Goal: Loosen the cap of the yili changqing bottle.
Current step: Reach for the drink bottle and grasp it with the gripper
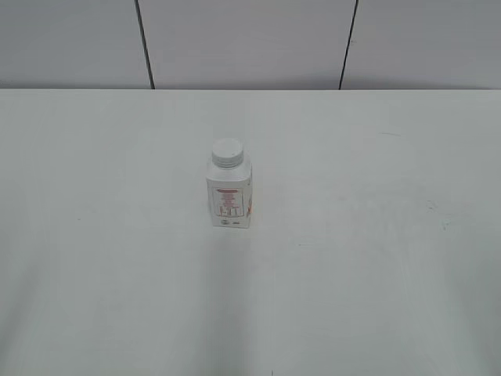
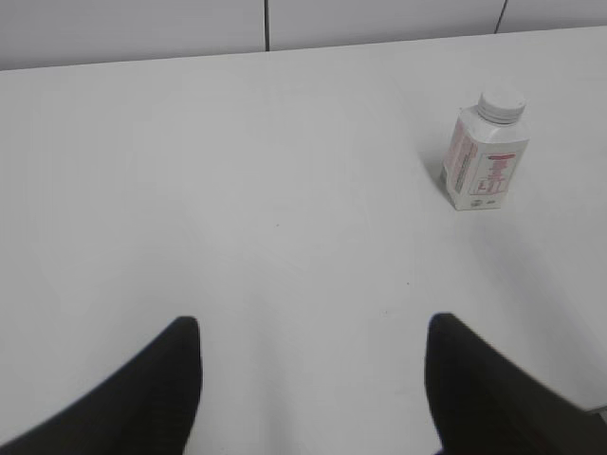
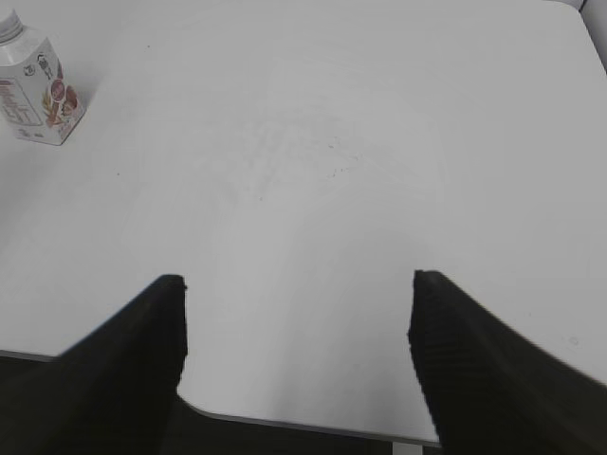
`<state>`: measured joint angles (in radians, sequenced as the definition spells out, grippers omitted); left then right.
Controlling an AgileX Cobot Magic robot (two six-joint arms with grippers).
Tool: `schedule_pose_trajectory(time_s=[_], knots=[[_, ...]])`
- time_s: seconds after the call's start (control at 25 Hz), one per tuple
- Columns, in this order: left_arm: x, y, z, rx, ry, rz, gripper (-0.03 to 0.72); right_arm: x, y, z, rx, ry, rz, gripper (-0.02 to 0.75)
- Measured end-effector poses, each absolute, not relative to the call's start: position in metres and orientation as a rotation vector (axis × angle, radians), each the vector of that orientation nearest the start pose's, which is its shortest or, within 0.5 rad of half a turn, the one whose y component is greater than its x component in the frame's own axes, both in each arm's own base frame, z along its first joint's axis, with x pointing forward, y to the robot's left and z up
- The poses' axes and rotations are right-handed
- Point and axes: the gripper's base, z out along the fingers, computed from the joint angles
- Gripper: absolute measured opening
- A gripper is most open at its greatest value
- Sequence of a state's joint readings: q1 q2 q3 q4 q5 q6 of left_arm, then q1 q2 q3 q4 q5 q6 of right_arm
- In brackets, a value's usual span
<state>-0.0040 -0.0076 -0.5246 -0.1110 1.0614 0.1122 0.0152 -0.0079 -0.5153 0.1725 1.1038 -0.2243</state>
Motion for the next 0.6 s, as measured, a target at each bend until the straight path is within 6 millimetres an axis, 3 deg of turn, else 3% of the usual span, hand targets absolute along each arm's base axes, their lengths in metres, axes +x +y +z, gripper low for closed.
schedule_pose_trajectory(time_s=[0.6], knots=[[-0.0094, -0.0088, 0.2843, 0.124, 2.005, -0.063, 0.46, -0.0106, 0.0138, 0.2789, -0.26, 2.036, 0.077, 0.575]])
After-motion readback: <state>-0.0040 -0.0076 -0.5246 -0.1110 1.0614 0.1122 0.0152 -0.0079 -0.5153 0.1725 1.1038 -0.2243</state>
